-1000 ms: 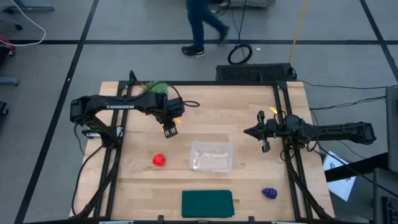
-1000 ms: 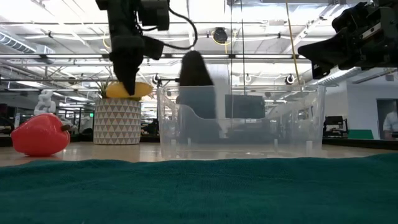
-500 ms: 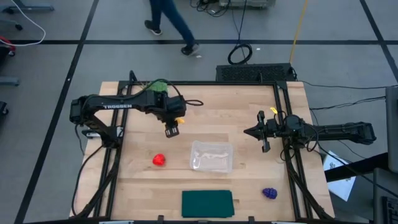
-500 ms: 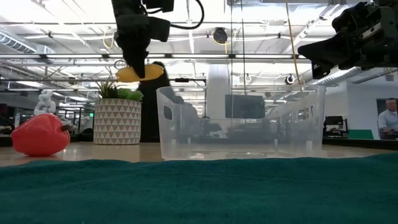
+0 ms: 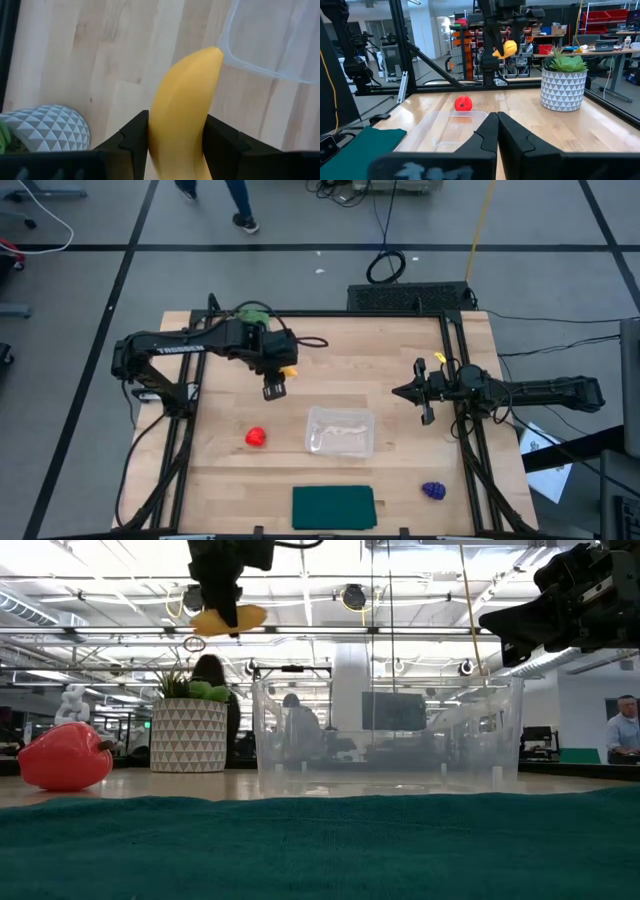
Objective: Pick and placing Produce into tupperware
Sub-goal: Put the banana into the transparent bin
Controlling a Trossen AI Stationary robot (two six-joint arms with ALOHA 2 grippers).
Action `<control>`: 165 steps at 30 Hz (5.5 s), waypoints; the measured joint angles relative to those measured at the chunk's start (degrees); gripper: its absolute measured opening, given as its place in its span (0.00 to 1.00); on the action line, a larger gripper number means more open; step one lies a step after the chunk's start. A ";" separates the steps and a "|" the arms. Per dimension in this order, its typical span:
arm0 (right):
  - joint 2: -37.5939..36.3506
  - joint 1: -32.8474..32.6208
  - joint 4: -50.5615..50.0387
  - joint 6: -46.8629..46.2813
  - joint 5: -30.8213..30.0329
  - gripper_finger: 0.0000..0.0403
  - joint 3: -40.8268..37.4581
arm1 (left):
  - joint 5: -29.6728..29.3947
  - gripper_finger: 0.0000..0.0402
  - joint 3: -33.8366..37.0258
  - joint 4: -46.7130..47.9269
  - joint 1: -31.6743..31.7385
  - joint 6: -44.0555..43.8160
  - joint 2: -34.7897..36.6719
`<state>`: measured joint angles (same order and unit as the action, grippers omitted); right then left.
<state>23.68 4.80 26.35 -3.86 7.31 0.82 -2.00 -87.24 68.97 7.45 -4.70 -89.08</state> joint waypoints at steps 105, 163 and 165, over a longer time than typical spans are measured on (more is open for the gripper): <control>0.00 -0.02 0.42 -1.46 0.00 0.00 0.02 | 14.76 0.38 18.84 -51.91 -9.03 3.08 15.66; 0.06 -0.02 0.54 -1.05 0.00 0.00 0.00 | 17.25 0.38 -6.10 -36.72 -3.71 6.17 -5.12; 0.11 -0.01 0.45 -1.05 0.00 0.00 0.01 | 17.56 0.38 -6.26 -37.20 -3.53 6.15 -6.51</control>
<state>23.79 4.79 26.80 -4.91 7.31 0.83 15.55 -93.49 31.78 3.92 1.45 -95.59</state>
